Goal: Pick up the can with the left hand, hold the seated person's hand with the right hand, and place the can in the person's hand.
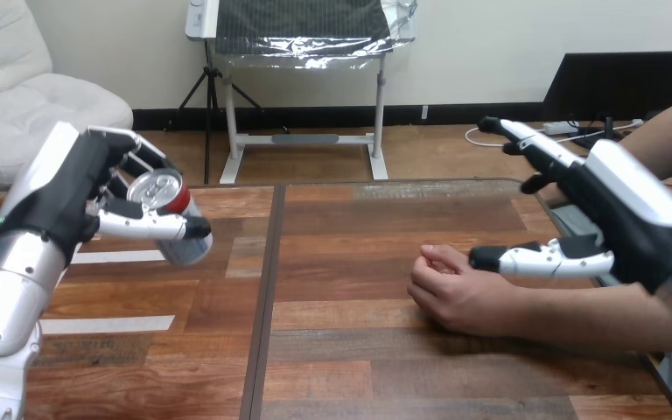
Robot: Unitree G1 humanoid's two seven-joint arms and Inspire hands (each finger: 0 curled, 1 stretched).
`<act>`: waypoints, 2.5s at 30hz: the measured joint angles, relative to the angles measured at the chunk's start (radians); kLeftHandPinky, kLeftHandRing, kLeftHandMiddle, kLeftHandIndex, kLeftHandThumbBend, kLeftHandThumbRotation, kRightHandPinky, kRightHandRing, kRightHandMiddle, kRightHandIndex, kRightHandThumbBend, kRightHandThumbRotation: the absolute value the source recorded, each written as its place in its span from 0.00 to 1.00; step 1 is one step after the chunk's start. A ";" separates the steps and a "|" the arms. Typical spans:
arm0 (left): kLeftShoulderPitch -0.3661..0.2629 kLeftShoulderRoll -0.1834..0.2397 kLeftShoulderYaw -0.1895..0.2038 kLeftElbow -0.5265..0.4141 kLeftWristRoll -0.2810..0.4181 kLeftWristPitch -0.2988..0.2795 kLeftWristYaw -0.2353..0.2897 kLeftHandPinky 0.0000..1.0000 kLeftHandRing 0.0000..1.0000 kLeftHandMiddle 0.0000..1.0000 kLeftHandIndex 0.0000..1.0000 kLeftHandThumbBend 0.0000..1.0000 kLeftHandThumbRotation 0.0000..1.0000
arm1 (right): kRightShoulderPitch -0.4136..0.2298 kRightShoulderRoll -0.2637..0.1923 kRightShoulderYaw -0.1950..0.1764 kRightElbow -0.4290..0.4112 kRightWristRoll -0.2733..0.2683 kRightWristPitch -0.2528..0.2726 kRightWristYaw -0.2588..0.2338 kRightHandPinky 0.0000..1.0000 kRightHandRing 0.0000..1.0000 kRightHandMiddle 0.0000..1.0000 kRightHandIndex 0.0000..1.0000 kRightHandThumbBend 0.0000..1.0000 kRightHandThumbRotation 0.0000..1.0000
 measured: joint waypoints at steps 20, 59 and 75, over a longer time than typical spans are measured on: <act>0.000 -0.013 0.000 -0.010 0.011 0.021 -0.017 0.24 0.29 0.36 0.42 0.83 0.00 | -0.100 -0.081 0.052 0.200 -0.117 -0.064 0.020 0.81 0.87 0.89 0.88 0.96 0.50; 0.019 -0.025 0.000 -0.086 0.021 0.005 -0.028 0.18 0.23 0.31 0.41 0.83 0.00 | -0.218 -0.146 0.198 0.498 -0.326 -0.078 -0.008 0.86 0.87 0.89 0.88 1.00 0.52; 0.044 -0.025 0.002 -0.086 0.020 0.003 -0.037 0.18 0.24 0.31 0.41 0.83 0.00 | -0.289 -0.146 0.274 0.595 -0.387 -0.068 -0.048 0.86 0.88 0.89 0.89 1.00 0.50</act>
